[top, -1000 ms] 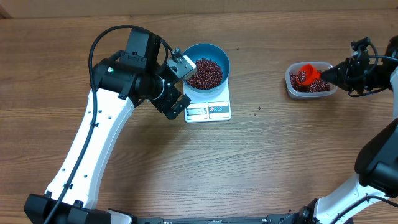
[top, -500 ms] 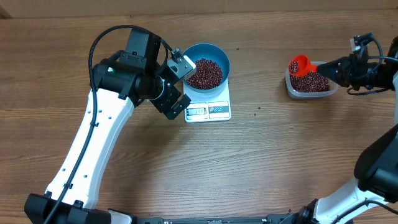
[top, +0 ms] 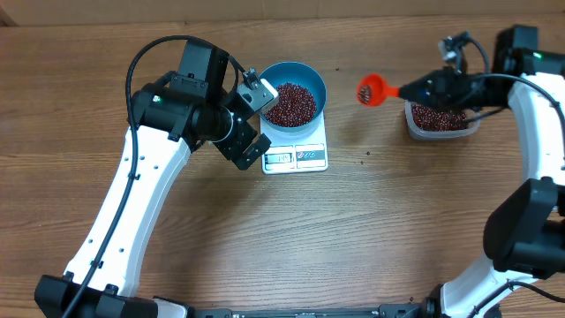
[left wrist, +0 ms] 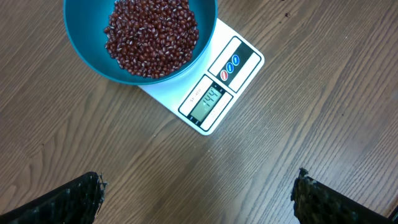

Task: Scoop item into bowl and weigh 150g on scale
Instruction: 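Carry the filled cup left over the teal bowl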

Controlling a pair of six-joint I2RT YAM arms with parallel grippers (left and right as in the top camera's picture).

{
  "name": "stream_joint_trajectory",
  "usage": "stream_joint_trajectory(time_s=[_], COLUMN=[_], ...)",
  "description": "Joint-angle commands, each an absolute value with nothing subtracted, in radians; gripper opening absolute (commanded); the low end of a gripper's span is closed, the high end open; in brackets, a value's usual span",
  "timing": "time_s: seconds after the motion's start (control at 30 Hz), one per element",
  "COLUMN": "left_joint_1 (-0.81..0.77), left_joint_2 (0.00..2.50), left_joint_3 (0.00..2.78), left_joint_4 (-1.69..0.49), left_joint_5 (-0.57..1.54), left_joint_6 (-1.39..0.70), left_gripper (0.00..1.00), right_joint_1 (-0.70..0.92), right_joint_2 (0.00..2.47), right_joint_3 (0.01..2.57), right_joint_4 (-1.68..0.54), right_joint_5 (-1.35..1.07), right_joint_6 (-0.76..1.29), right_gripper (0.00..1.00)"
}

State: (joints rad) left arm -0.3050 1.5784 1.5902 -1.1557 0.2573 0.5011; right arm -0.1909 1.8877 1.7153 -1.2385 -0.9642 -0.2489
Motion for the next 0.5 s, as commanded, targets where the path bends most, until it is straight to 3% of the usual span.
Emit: stream_joint_trajectory(time_s=[0.0,0.47], left_joint_1=[-0.302,-0.302], left_joint_2=[1.584,1.584], left_joint_3=[1.584,1.584], left_joint_4=[-1.155,-1.155], left_joint_5=[0.258,0.258], left_joint_6=[0.516,0.516], left_gripper=[0.99,1.0], right_joint_1=[-0.128,0.171], right_joint_2=[1.847,1.848], right_joint_3=[1.8,1.916], right_joint_4=[-1.227,-1.096], right_joint_5=[-0.979,-0.639], right_joint_6=[-0.202,0.024], right_gripper=[0.04,0.04])
